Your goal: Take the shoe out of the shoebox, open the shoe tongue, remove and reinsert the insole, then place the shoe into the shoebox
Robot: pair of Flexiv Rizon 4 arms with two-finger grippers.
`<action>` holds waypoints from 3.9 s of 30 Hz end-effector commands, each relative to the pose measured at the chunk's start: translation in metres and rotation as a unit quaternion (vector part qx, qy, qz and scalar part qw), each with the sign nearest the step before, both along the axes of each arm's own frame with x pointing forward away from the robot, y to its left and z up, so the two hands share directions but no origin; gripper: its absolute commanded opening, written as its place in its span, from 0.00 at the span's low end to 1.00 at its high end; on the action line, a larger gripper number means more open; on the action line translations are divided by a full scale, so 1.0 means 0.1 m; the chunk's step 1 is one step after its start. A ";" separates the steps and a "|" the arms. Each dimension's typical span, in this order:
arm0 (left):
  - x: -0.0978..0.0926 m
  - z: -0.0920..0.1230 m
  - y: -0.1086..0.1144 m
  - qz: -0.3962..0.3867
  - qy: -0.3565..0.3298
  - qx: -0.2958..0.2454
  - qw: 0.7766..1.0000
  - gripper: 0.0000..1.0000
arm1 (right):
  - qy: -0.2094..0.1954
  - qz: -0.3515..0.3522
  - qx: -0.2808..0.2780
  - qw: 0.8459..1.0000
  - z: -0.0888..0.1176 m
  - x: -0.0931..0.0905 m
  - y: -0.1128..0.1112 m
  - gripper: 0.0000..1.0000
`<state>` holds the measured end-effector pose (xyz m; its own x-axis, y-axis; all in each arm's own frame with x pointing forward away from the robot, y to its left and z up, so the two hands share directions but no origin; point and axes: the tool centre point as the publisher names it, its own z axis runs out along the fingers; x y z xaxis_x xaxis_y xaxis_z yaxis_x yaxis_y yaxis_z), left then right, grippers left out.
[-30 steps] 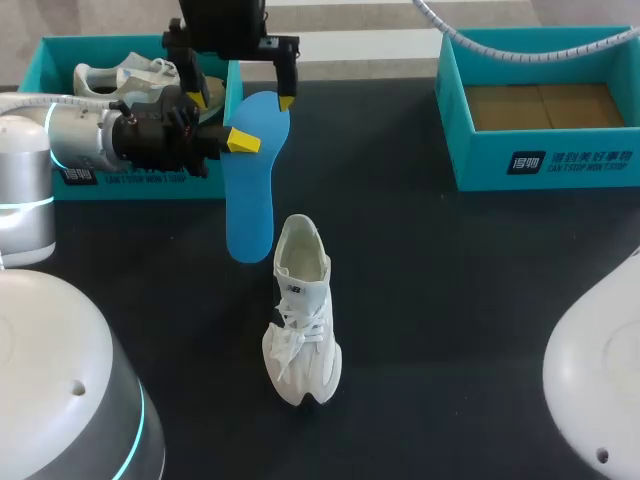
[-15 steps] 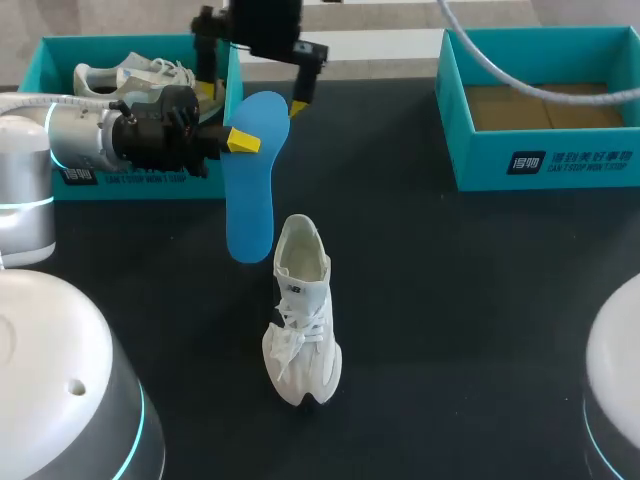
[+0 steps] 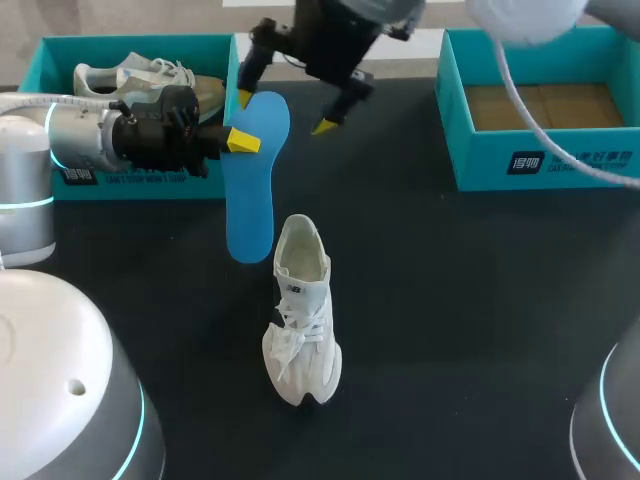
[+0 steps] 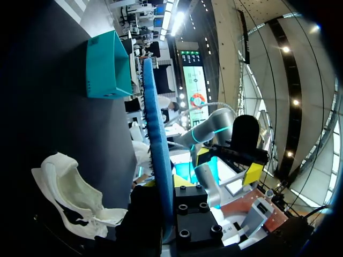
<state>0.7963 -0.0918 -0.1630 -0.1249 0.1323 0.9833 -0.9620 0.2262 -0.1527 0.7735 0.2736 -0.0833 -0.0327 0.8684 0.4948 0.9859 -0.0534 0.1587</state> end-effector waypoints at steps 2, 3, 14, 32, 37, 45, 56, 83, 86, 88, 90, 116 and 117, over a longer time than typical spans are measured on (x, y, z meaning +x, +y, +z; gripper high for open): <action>0.00 0.00 0.01 -0.001 0.000 0.001 1.000 0.00 | -0.012 0.031 0.199 0.979 -0.05 -0.01 -0.07 1.00; 0.00 0.00 0.01 -0.001 0.000 0.001 1.000 0.00 | -0.012 0.031 0.199 0.979 -0.05 -0.01 -0.07 1.00; 0.00 0.00 0.01 -0.001 0.000 0.001 1.000 0.00 | -0.046 0.055 0.302 0.951 -0.16 -0.02 -0.10 1.00; 0.00 0.00 0.01 -0.001 0.000 0.001 1.000 0.00 | -0.076 0.070 0.412 0.905 -0.44 0.01 -0.25 1.00; 0.00 0.00 0.01 -0.001 0.000 0.001 1.000 0.00 | -0.070 0.076 0.421 0.901 -0.49 0.05 -0.27 1.00; 0.00 0.00 0.01 -0.001 0.000 0.001 1.000 0.00 | -0.059 0.088 0.432 0.896 -0.59 0.11 -0.28 1.00; 0.00 0.00 0.01 -0.001 0.000 0.001 1.000 0.00 | -0.044 0.089 0.428 0.898 -0.65 0.21 -0.32 1.00; -0.02 0.34 0.13 -0.052 -0.350 0.054 0.934 0.00 | -0.040 0.073 0.434 0.897 -0.68 0.23 -0.34 1.00; -0.02 0.36 0.19 -0.027 -0.415 0.041 0.908 0.00 | -0.040 0.073 0.434 0.897 -0.68 0.23 -0.34 1.00; -0.02 0.38 0.23 -0.009 -0.456 0.031 0.889 0.00 | -0.040 0.073 0.434 0.897 -0.68 0.23 -0.34 1.00; -0.02 0.41 0.26 0.005 -0.485 0.030 0.874 0.00 | -0.040 0.073 0.434 0.897 -0.68 0.23 -0.34 1.00; 0.09 0.20 0.18 0.067 -0.748 -0.078 0.656 0.00 | -0.040 0.073 0.434 0.897 -0.68 0.23 -0.34 1.00; 0.09 0.20 0.18 0.076 -0.774 -0.102 0.620 0.00 | -0.040 0.073 0.434 0.897 -0.68 0.23 -0.34 1.00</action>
<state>0.8093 -0.0720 -0.1398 -0.9840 0.1288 0.1235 -0.1014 0.1654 -0.9810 0.7970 0.2360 -0.1514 -0.1813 0.1371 0.9738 0.9799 -0.0582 0.1906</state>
